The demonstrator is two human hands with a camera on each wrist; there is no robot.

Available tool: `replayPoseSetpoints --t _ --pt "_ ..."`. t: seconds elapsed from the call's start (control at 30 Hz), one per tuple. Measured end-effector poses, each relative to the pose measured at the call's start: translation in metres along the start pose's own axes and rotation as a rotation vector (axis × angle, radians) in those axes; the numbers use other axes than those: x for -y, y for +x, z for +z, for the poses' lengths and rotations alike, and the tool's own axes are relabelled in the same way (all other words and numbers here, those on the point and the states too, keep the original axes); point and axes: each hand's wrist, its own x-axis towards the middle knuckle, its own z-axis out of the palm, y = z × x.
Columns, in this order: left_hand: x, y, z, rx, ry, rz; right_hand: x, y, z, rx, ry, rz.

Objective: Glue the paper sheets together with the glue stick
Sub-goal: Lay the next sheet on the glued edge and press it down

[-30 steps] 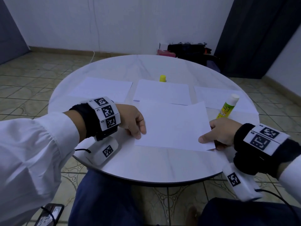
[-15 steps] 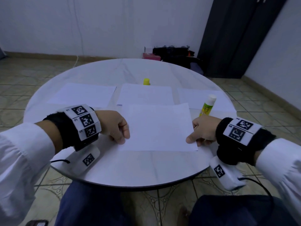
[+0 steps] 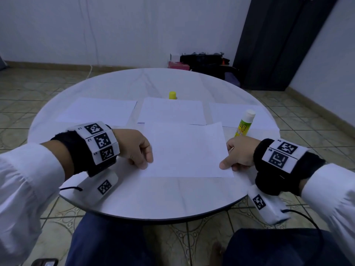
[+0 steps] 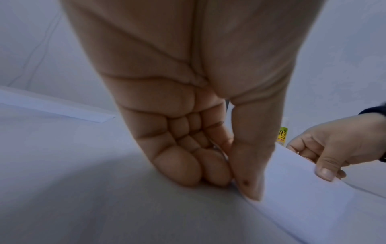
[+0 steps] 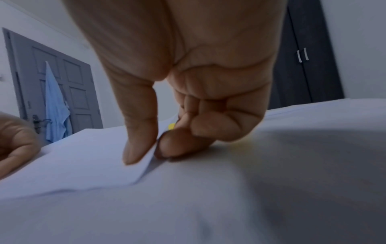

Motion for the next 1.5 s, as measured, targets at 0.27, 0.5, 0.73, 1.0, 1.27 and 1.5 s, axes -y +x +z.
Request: replayPoseSetpoints --t 0.27,0.5,0.73,1.0,1.27,1.5 --pt "-0.008 0.001 -0.009 0.047 0.267 -0.119 0.01 -0.008 -0.007 0.005 -0.37 -0.092" --pt "-0.048 0.004 -0.009 0.055 0.646 -0.146 0.009 0.0 -0.012 0.145 -0.613 -0.115" --pt "-0.123 0.045 0.042 -0.106 0.701 0.183 0.015 0.016 -0.007 0.065 -0.899 -0.176" --pt "-0.097 0.043 0.029 0.034 0.725 0.103 0.013 0.032 -0.003 0.098 -0.915 -0.193" --pt "-0.003 0.013 -0.009 0.114 0.626 -0.078 0.012 0.031 -0.003 0.081 -0.876 -0.227" --pt "0.0 0.006 -0.004 0.041 0.758 -0.029 0.038 0.002 0.012 0.096 -0.934 -0.423"
